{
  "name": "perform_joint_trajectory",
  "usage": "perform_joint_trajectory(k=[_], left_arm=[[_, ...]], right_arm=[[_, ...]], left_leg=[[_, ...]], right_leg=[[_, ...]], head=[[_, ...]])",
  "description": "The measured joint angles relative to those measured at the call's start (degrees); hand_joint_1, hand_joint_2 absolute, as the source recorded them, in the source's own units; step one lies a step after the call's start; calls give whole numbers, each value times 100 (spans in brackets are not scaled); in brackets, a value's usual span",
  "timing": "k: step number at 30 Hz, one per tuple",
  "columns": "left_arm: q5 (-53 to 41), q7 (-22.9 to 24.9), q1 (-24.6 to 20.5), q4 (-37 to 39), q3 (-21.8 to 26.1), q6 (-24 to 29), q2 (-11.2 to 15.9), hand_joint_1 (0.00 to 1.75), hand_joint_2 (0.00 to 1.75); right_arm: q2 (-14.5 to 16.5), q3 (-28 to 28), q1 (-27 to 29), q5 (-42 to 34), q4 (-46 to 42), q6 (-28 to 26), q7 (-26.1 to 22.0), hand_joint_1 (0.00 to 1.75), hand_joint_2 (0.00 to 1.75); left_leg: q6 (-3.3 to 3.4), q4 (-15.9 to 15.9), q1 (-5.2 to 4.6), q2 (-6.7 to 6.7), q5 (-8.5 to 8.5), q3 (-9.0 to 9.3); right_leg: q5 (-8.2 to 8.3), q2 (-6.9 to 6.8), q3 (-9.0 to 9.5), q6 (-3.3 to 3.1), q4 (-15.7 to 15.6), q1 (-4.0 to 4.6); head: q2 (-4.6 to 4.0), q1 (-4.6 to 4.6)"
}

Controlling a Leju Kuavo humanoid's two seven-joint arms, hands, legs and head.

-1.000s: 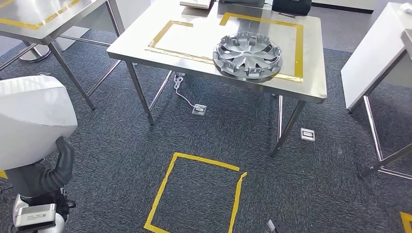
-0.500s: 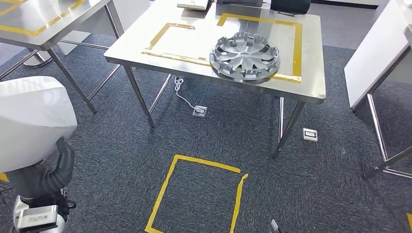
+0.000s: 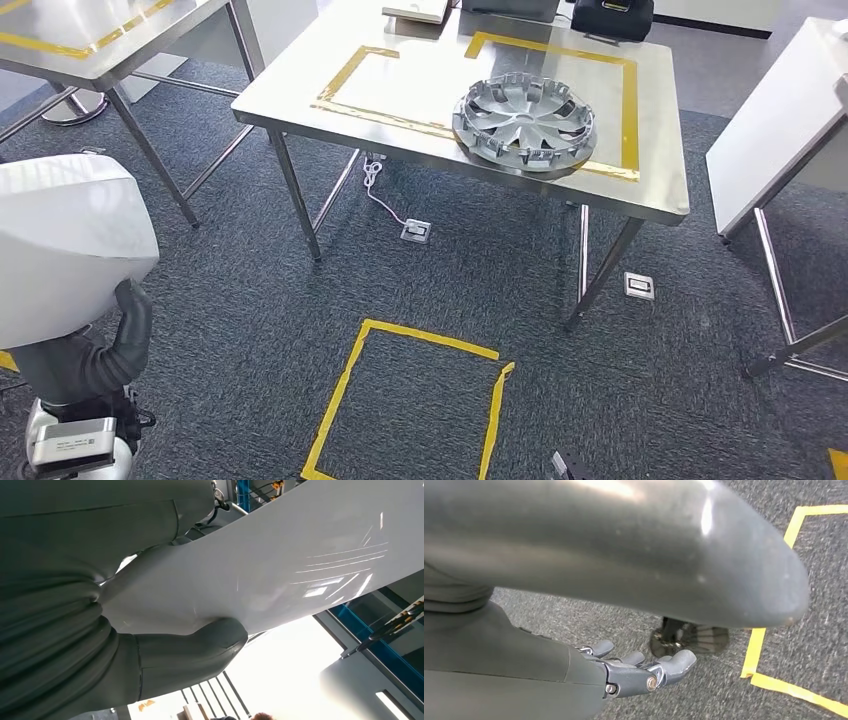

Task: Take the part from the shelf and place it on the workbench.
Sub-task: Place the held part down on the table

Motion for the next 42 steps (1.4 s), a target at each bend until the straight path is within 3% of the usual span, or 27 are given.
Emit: perform_joint_trajectory(k=[2,3,4,5,7,8,10,12,14,16,17,18,19,21,23,26,28,29,31,32,33,34,37,39,42], left_arm=[[1,2,0,9,-2,0,-2,175,175],[1,2,0,13,-3,0,-3,175,175],[2,2,0,15,-3,0,-4,175,175],[2,2,-2,14,-3,1,-5,175,175],[2,2,-8,13,-3,2,-9,175,175],[3,3,-10,13,-3,3,-11,175,175],[4,4,-13,11,-4,4,-16,175,175],[5,3,-17,-4,-7,9,-19,175,175],[7,2,-29,-17,-11,17,-19,175,175],[9,3,-27,-7,-24,23,-19,175,175],[11,4,-19,1,-31,24,-19,175,175],[14,5,-14,8,-36,24,-19,175,175],[17,6,-13,12,-38,25,-19,175,175],[20,6,-16,14,-41,26,-19,175,175],[20,7,-21,13,-46,26,-21,175,175],[20,12,-24,11,-52,26,-24,175,175],[20,14,-33,4,-53,26,-30,175,175],[19,15,-40,1,-54,26,-34,175,175],[16,19,-49,5,-54,27,-40,175,175],[16,22,-50,10,-54,27,-42,175,175],[15,23,-49,16,-54,27,-44,175,175],[15,25,-50,20,-54,27,-45,175,175],[15,26,-55,23,-54,26,-50,175,175],[15,27,-59,25,-54,26,-52,175,175],[14,28,-63,26,-58,26,-51,175,175]], right_arm=[[1,-1,9,-1,0,0,1,0,0],[1,-2,15,1,0,0,1,0,0],[1,-2,17,4,0,1,1,0,0],[1,-2,16,7,0,2,1,0,0],[-6,-2,9,13,0,4,-1,0,0],[-9,-2,5,15,0,5,-1,0,0],[-10,-3,2,20,0,5,1,0,0],[-1,-5,9,22,0,5,2,0,0],[5,-8,11,25,0,6,1,0,0],[3,-12,7,25,0,6,0,0,0],[3,-15,8,26,0,7,1,0,0],[3,-17,12,26,0,7,2,0,0],[3,-19,15,26,0,7,3,0,0],[3,-22,16,19,0,7,5,0,0],[2,-28,8,9,0,5,11,0,0],[1,-33,6,-1,0,5,26,0,0],[2,-33,4,-5,0,5,27,0,0],[2,-33,1,-7,0,5,26,0,0],[3,-33,2,-8,0,4,26,0,0],[3,-34,8,-8,0,3,26,0,0],[3,-34,15,-8,0,2,26,0,0],[3,-35,20,-8,0,2,26,0,0],[2,-35,15,-9,0,2,25,0,0],[-1,-35,10,-9,0,1,25,0,0],[1,-36,15,-10,0,-1,25,0,0]], left_leg=[[31,1,-34,-2,-18,9],[43,2,-52,-6,-26,22],[50,2,-68,-12,-37,44],[53,2,-82,-17,-51,71],[33,6,-107,-24,-81,104],[11,7,-111,-26,-93,105],[-48,-1,-105,-27,-103,101],[-110,49,-101,-23,-153,97],[-182,455,-92,-19,-373,-79],[-255,1195,-47,-13,-673,-471],[-286,1480,-20,-10,-737,-646],[-312,1572,4,-7,-692,-730],[-333,1432,25,-3,-538,-695],[-367,662,60,19,-109,-352],[-328,74,60,22,78,-67],[-171,-16,23,-2,51,-31],[-86,-33,21,-5,47,-10],[-54,-43,26,-4,45,3],[-14,-44,14,1,26,11],[0,-42,2,0,16,14],[9,-40,-9,-3,5,24],[13,-38,-18,-8,-8,41],[-16,-33,-37,-24,-59,107],[-72,-33,-43,-29,-86,112],[-177,-38,-35,-30,-119,126]], right_leg=[[-177,1,-393,-17,663,23],[-104,1,-454,-41,704,37],[78,2,-387,-77,496,54],[321,5,-218,-125,98,78],[630,2,133,-218,-675,135],[679,-2,225,-247,-887,157],[667,-10,250,-275,-981,176],[693,-13,323,-317,-1052,139],[713,-23,416,-354,-1120,90],[695,-28,445,-372,-1126,79],[683,-28,453,-369,-1124,73],[669,-27,463,-359,-1122,65],[652,-26,481,-341,-1119,53],[602,-21,530,-284,-1103,26],[548,-12,541,-210,-1070,31],[521,-11,536,-99,-1071,29],[410,-10,477,-38,-912,9],[278,-7,360,-20,-665,6],[-63,-5,-57,-5,133,13],[-162,-4,-262,-5,482,19],[-152,-3,-385,-13,649,23],[-24,-3,-388,-30,575,26],[592,-1,92,-120,-570,62],[691,0,270,-167,-992,102],[673,1,323,-235,-1055,102]], head=[[0,3],[0,3],[0,3],[0,2],[0,-3],[0,-4],[0,-1],[0,-7],[0,-28],[0,-43],[0,-43],[0,-42],[0,-43],[0,-43],[0,-45],[0,-27],[0,-22],[0,-17],[0,-10],[0,-10],[0,-9],[0,-9],[0,-11],[0,-13],[0,-15]])
